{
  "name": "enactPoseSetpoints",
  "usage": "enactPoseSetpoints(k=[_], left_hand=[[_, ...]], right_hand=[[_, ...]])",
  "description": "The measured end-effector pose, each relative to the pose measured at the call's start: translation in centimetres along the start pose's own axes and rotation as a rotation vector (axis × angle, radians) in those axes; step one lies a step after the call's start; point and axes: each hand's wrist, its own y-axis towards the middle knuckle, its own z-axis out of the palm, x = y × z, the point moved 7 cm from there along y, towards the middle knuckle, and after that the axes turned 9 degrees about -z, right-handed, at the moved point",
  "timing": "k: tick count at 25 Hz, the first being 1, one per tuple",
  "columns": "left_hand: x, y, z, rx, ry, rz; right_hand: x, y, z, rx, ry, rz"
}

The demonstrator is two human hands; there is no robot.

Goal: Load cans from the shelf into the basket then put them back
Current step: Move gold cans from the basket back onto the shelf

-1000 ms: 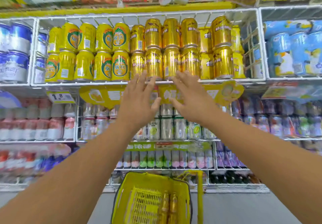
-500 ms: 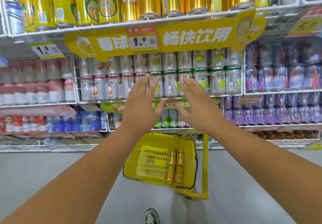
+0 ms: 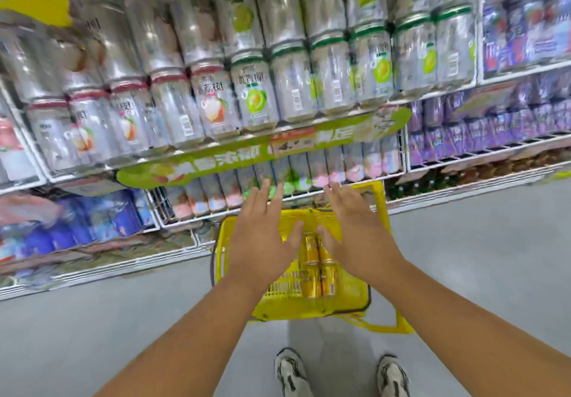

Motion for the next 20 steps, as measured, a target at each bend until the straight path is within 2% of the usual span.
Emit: enactPoseSetpoints(k=[5,11,15,18,20], left_hand=[[3.0,-0.2,9.3,0.062,0.132,0.032],[5.1,-1.3,18.7,0.112,0.269,0.076],[6.2,-2.2,23.6,0.155,0.289,0.077],[7.1,-2.5,26.9,0.186,0.301,0.076],[7.7,-2.5,28.9,0.209,0.312,0.075]], right_hand=[[-5.0,-0.7,8.6,0.058,0.009,0.051],[-11.2,-1.0,17.6,0.12,-0.127,0.111],[-12.5,-0.4,21.9,0.151,-0.199,0.099],[-13.5,0.2,25.4,0.253,-0.272,0.082],[-14.2,0.5,26.5,0.227,-0.284,0.115]])
